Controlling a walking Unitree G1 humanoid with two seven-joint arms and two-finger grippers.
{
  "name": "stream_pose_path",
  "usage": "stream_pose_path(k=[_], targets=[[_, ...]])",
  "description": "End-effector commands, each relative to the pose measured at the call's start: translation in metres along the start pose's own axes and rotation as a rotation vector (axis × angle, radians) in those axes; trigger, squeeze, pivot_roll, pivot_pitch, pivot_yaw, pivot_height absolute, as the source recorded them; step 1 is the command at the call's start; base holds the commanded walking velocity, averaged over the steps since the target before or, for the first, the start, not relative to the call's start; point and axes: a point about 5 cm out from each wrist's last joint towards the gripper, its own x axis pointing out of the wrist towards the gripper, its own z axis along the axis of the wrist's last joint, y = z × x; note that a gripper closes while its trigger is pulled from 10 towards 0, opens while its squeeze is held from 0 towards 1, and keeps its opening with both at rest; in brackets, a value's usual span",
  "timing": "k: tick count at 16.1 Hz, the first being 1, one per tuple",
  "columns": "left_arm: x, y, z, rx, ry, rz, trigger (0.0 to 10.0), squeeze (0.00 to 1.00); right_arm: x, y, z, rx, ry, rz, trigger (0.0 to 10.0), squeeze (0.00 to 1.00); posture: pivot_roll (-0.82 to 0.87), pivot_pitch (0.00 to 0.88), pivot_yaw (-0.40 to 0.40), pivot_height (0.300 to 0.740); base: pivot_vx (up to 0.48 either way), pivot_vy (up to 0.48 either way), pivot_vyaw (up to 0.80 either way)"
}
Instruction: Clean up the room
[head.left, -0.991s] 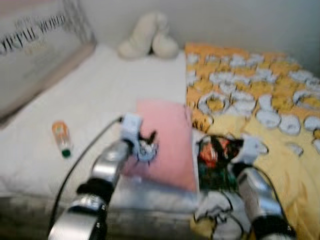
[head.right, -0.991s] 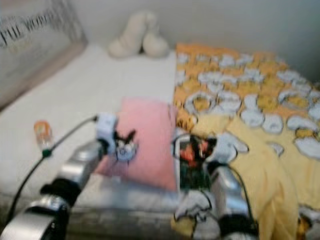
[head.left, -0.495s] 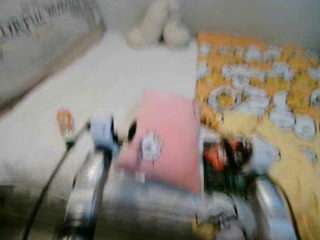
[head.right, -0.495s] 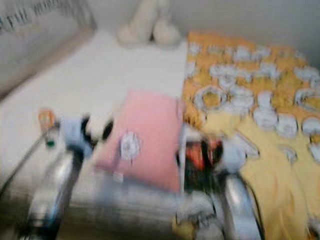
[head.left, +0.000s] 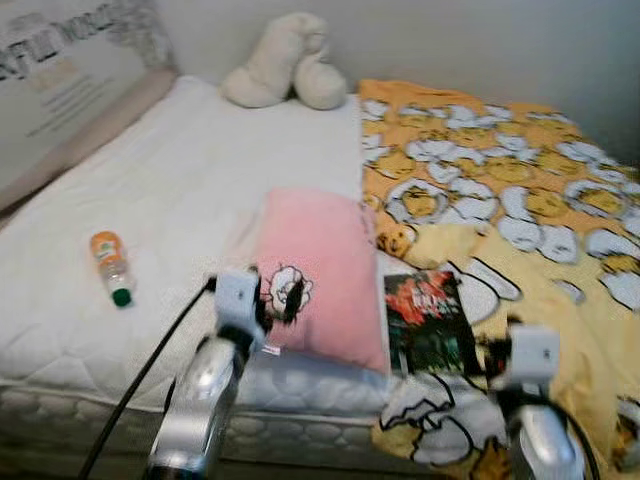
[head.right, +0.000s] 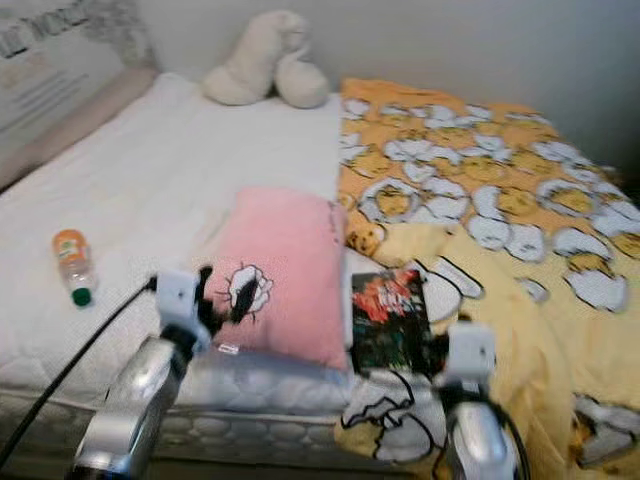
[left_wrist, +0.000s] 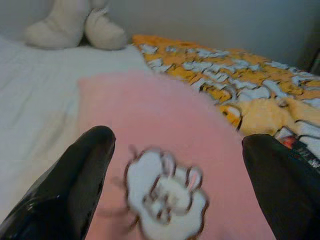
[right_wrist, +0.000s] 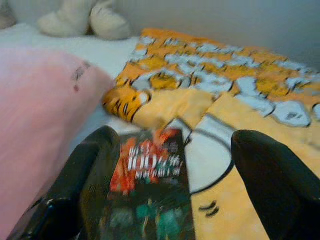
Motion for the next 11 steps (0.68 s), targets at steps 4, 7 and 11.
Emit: stream_pose_path(k=[4,7,11], targets=[[0.014,-0.013,0.002,0.003,0.010,-0.015,10.0,0.00,0.013,-0.004,0.003,-0.002,-0.005,-0.013,10.0,0.00,0.12,0.000,0.012,0.740,0.000,0.000,0.00],[0.016,-0.018,0.002,-0.007,0.013,-0.012,10.0,0.00,0.013,-0.002,-0.002,0.007,0.023,-0.006,10.0,0.00,0.12,0.000,0.015,0.740,0.000,0.000,0.00],[0.017,-0.018,0.000,0.015,0.018,-0.014,10.0,0.00,0.009,-0.005,-0.009,0.016,0.040,-0.036,10.0,0.00,0.12,0.000,0.014,0.740,0.000,0.000,0.27]])
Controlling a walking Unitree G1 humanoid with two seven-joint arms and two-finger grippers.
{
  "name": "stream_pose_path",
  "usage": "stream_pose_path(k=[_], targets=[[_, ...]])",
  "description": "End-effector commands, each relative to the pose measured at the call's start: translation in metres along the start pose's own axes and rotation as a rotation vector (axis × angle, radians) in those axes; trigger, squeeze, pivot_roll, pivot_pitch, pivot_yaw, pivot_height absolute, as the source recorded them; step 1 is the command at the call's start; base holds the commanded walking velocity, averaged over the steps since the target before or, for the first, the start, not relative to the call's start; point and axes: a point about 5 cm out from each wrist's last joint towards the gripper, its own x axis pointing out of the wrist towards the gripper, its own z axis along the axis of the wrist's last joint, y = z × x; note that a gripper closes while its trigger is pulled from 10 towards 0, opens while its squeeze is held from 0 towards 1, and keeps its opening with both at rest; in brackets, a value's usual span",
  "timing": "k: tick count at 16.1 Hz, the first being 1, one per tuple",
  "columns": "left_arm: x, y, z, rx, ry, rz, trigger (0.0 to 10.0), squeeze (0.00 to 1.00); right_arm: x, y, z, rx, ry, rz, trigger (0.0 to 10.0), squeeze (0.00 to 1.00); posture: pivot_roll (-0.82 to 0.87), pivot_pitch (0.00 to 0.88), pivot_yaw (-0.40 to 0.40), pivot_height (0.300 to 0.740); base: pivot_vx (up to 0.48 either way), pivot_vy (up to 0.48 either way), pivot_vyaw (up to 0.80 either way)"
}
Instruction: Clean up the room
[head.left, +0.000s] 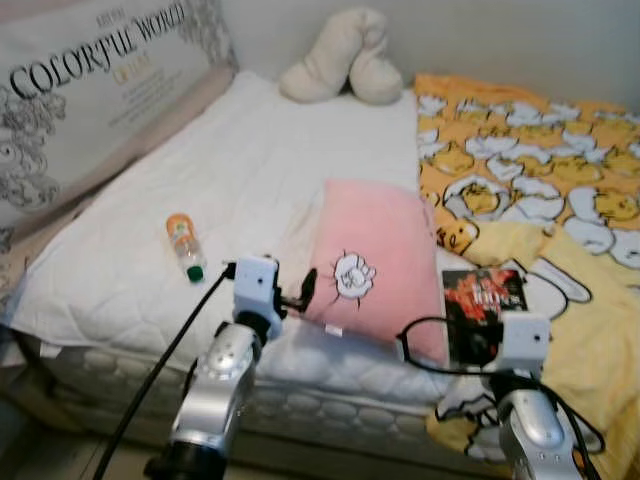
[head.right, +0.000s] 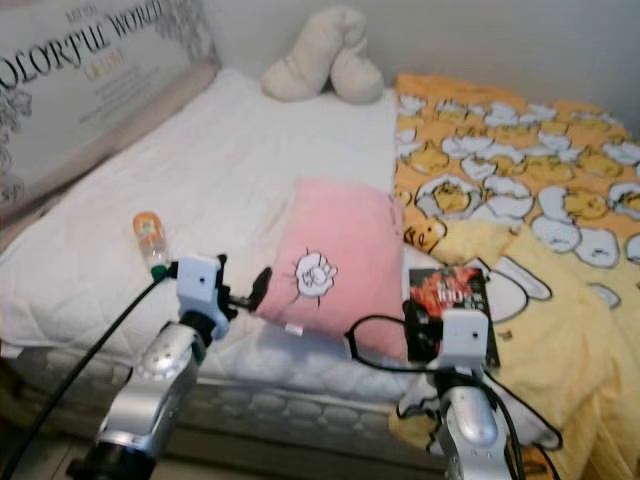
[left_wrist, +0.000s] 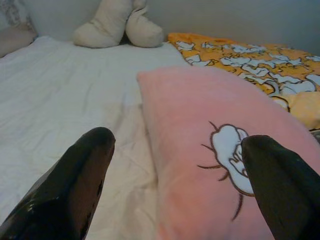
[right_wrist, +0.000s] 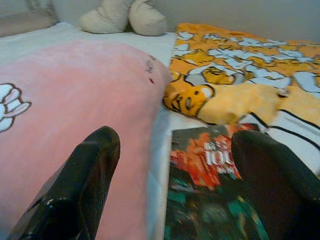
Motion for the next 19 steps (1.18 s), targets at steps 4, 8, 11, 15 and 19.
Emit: stream_pose_path(k=[4,8,11,15,19], targets=[[0.008,-0.003,0.009,0.044,-0.036,-0.045,10.0,0.00,-0.005,-0.005,-0.002,-0.021,-0.012,-0.031,10.0,0.00,0.10,0.000,0.021,0.740,0.000,0.000,0.00],[0.011,-0.010,0.011,0.037,-0.053,-0.077,10.0,0.00,-0.009,-0.008,-0.001,-0.037,-0.024,-0.057,10.0,0.00,0.09,0.000,0.025,0.740,0.000,0.000,0.00],[0.013,-0.012,0.013,-0.013,-0.070,-0.087,10.0,0.00,-0.009,-0.010,-0.001,-0.038,-0.021,-0.061,10.0,0.00,0.08,0.000,0.028,0.740,0.320,0.000,0.00],[0.016,-0.012,0.009,-0.065,-0.048,-0.049,10.0,0.00,-0.006,-0.012,-0.002,-0.033,-0.013,-0.066,10.0,0.00,0.08,0.000,0.028,0.740,0.480,0.000,0.00],[0.016,-0.012,0.008,-0.091,-0.041,-0.019,10.0,0.00,0.000,-0.014,0.002,-0.041,-0.015,-0.052,10.0,0.00,0.08,0.000,0.027,0.740,0.480,0.000,0.00]])
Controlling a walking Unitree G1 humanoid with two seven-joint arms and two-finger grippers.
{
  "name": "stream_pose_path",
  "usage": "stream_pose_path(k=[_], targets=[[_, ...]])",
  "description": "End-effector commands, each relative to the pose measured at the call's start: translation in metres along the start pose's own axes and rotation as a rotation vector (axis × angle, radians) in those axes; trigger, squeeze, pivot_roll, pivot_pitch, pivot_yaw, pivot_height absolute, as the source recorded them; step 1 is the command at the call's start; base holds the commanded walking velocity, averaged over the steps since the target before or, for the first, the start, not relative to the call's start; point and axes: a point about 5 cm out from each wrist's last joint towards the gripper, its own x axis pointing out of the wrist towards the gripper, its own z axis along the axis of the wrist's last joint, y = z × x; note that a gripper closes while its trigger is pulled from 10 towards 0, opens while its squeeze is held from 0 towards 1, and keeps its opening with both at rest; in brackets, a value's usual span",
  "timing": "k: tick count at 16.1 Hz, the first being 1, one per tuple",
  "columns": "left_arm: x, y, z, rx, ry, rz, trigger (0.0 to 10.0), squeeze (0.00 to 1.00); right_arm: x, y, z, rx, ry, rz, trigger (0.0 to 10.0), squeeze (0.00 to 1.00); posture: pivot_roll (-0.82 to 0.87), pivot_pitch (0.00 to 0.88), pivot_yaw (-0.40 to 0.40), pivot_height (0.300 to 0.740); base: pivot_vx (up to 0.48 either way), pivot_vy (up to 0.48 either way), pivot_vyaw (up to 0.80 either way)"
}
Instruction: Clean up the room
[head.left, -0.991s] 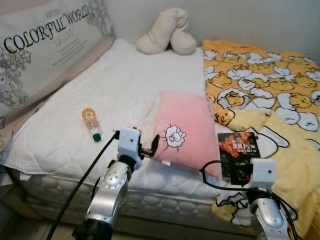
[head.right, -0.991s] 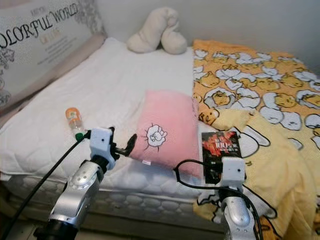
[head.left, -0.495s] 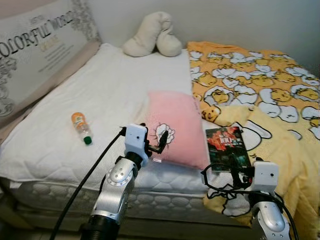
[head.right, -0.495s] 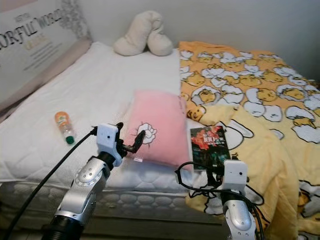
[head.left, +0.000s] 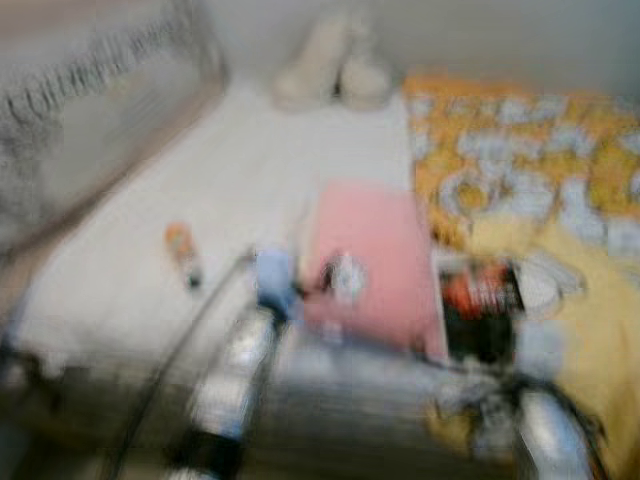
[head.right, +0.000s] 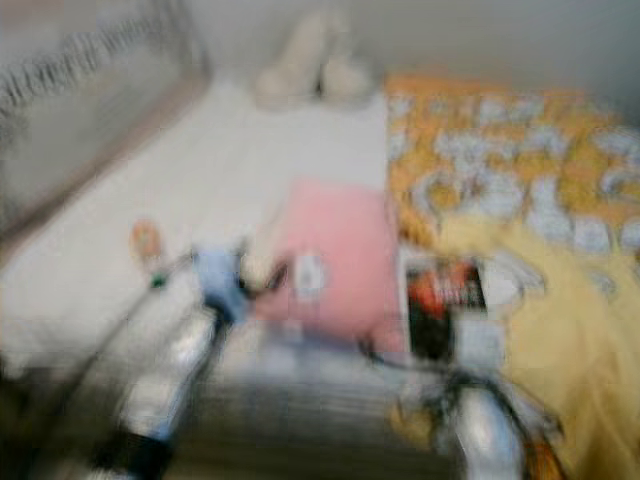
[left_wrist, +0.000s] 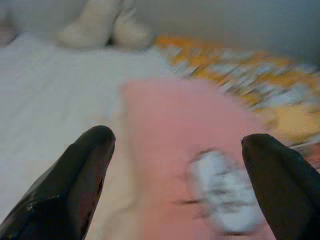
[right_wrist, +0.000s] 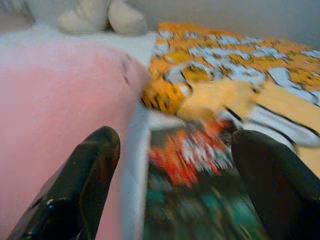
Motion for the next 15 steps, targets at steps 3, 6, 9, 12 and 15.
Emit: stream_pose_path(k=[3,6,9,12,15], targets=[[0.007,-0.017,0.005,-0.017,-0.017,-0.043,10.0,0.00,0.003,-0.016,0.003,-0.019,0.005,-0.034,10.0,0.00,0.08,0.000,0.027,0.740,0.480,0.000,0.00],[0.016,-0.012,0.010,0.026,-0.003,-0.003,10.0,0.00,0.022,-0.022,0.016,0.010,-0.022,-0.024,10.0,0.00,0.08,0.000,0.028,0.740,0.469,0.000,0.00],[0.043,-0.008,0.016,0.098,0.107,-0.003,10.0,0.00,0.054,-0.017,0.018,0.246,0.063,0.009,10.0,0.00,0.10,0.000,0.021,0.740,0.000,0.000,0.00],[0.046,0.008,0.014,-0.009,0.234,0.024,10.0,0.00,0.068,0.007,0.008,0.411,0.182,0.159,10.0,0.00,0.13,0.060,0.008,0.740,0.000,0.000,0.00],[0.031,0.035,0.022,-0.059,0.230,0.063,10.0,0.00,0.067,0.019,-0.001,0.457,0.243,0.253,10.0,0.00,0.15,0.099,-0.005,0.740,0.000,0.000,0.00]])
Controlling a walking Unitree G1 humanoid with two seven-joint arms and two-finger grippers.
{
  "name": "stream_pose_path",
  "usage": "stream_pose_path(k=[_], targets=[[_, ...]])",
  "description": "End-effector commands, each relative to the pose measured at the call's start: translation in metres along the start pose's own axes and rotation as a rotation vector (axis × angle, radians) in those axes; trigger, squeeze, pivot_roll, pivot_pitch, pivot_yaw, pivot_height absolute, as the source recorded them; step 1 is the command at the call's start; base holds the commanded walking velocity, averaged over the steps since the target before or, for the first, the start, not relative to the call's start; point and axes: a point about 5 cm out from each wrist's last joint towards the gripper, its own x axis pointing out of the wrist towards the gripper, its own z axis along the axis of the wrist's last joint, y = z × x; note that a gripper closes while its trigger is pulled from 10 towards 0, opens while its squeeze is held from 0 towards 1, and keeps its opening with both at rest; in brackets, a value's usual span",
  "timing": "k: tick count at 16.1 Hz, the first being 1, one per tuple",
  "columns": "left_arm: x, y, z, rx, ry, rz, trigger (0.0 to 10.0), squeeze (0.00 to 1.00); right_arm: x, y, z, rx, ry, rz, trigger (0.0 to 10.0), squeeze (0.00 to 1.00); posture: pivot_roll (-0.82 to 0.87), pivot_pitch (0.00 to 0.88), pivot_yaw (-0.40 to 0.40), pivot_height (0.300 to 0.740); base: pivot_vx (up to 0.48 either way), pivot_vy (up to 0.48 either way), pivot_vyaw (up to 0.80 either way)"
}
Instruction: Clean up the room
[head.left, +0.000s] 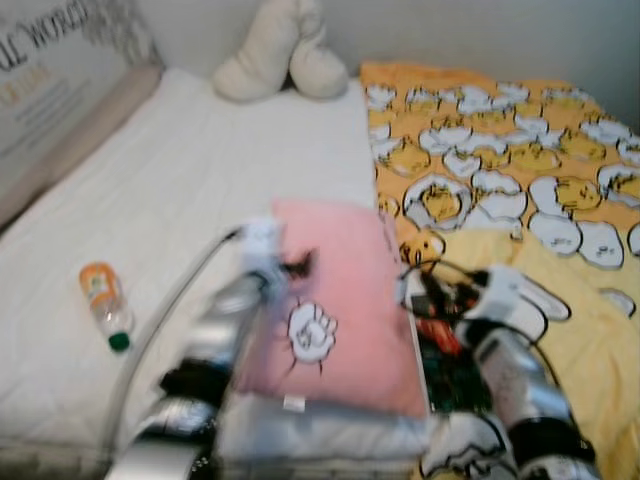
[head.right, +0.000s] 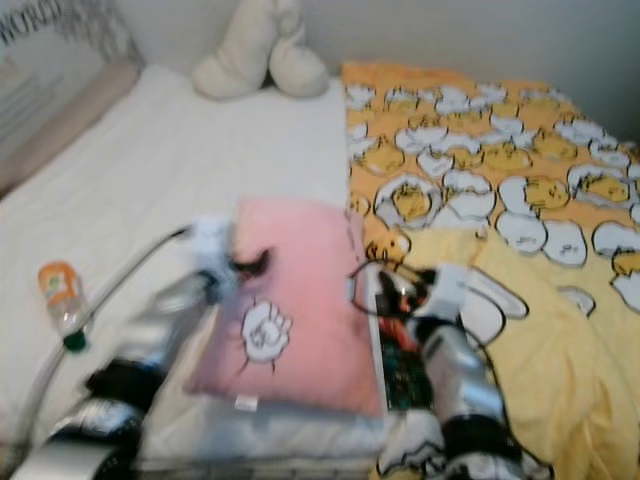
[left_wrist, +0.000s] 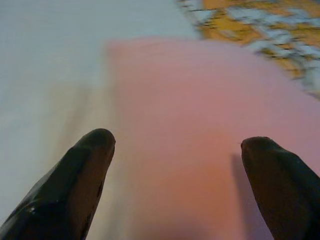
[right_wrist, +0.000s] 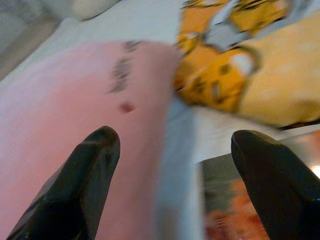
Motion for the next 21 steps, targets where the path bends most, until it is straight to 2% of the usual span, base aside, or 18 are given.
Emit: stream_pose_path(k=[1,3,4,6,9,14,16,19,20,21], targets=[[-0.006,0.001,0.010,-0.006,-0.032,-0.009,10.0,0.00,0.001,0.002,-0.004,0.018,0.017,0.019,10.0,0.00,0.17,0.105,-0.010,0.740,0.000,0.000,0.00],[-0.016,0.006,0.015,0.024,-0.050,0.003,10.0,0.00,0.003,0.003,-0.007,0.040,0.033,0.035,10.0,0.00,0.19,0.124,-0.019,0.740,0.000,0.000,0.00],[-0.021,0.003,0.016,0.010,-0.050,-0.016,10.0,0.00,0.004,0.005,-0.010,0.051,0.045,0.043,10.0,0.00,0.20,0.130,-0.021,0.740,0.000,0.000,0.00],[-0.029,-0.013,0.014,-0.029,-0.037,-0.073,10.0,0.00,0.004,0.004,-0.015,0.048,0.061,0.036,10.0,0.00,0.21,0.148,-0.029,0.740,0.000,0.000,0.00],[-0.035,-0.025,0.014,-0.067,-0.028,-0.111,10.0,0.00,0.000,-0.002,-0.011,0.037,0.030,0.012,10.0,0.00,0.21,0.160,-0.039,0.740,0.000,0.000,0.00],[-0.032,-0.047,-0.003,-0.121,0.075,-0.172,10.0,0.00,-0.007,-0.011,-0.020,0.068,0.052,-0.016,10.0,0.00,0.17,0.155,-0.030,0.740,0.000,0.000,0.00],[-0.043,-0.057,-0.001,-0.161,0.114,-0.210,10.0,0.00,-0.006,-0.007,-0.025,0.090,0.079,0.000,10.0,0.00,0.16,0.156,-0.024,0.740,0.000,0.000,0.00],[-0.058,-0.063,0.000,-0.135,0.154,-0.241,10.0,0.00,-0.007,-0.003,-0.026,0.099,0.080,0.019,10.0,0.00,0.17,0.158,-0.024,0.740,0.000,0.000,0.00],[-0.062,-0.063,-0.010,-0.107,0.196,-0.242,10.0,0.00,-0.007,-0.002,-0.029,0.108,0.087,0.022,10.0,0.00,0.18,0.158,-0.027,0.740,0.000,0.000,0.00],[-0.060,-0.063,-0.023,-0.081,0.220,-0.220,10.0,0.00,-0.006,0.000,-0.033,0.117,0.097,0.026,10.0,0.00,0.18,0.159,-0.028,0.740,0.000,0.000,0.00]])
